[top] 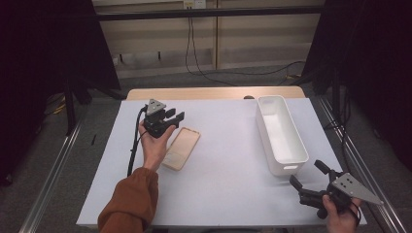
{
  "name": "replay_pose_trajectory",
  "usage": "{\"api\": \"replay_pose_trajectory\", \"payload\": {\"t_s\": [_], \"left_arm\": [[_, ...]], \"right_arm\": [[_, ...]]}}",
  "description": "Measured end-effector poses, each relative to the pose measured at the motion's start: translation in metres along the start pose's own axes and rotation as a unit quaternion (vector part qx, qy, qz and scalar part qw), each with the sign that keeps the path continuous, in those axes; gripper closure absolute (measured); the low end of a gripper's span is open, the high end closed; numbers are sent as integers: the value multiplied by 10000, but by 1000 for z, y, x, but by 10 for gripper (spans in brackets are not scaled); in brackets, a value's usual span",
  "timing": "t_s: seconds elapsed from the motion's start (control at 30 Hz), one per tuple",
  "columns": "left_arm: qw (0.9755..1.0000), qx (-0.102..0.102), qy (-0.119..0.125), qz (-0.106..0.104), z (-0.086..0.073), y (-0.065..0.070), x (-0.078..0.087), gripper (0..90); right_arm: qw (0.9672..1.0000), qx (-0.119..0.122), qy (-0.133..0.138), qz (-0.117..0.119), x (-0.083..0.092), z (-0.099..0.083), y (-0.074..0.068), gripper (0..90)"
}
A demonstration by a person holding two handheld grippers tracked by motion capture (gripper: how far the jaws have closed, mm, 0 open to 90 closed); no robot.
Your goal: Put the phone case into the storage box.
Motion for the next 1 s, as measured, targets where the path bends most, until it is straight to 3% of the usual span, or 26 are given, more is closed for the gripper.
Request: {"api": "replay_pose_trajectory", "payload": {"t_s": [0.07,0.27,0.3,0.53,0.57,0.67,0.8,1.0], "left_arm": [[10000,12,-28,-84,-1,1,-1,763],[9998,90,-159,-119,-4,-1,-3,887],[9997,24,-215,-69,-4,-3,-2,900],[9984,235,-512,-57,-3,-6,-3,900],[9979,263,-574,-132,-2,-6,-2,900],[9966,237,-778,-125,-3,-7,-3,900],[9930,348,-1118,-172,-6,-7,-5,900],[9884,459,-1445,-24,-12,-12,-9,900]], "right_arm": [[10000,2,-1,7,0,0,0,0],[10000,9,1,11,0,0,0,0],[10000,9,2,9,0,0,0,0],[10000,11,1,13,1,0,0,0],[10000,6,2,8,0,0,0,0],[10000,4,2,4,1,0,0,0],[10000,2,-1,6,0,0,0,0],[10000,10,-1,14,1,0,0,0]]}}
Point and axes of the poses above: each handheld gripper's, and its own axes: x roughly backward along the jaws, z roughly out of its top, y roughly to its right, the point moved 10 cm from there along -x, roughly forward along the jaws, and after that the axes turned 10 degrees about x, right-handed, at the moved point
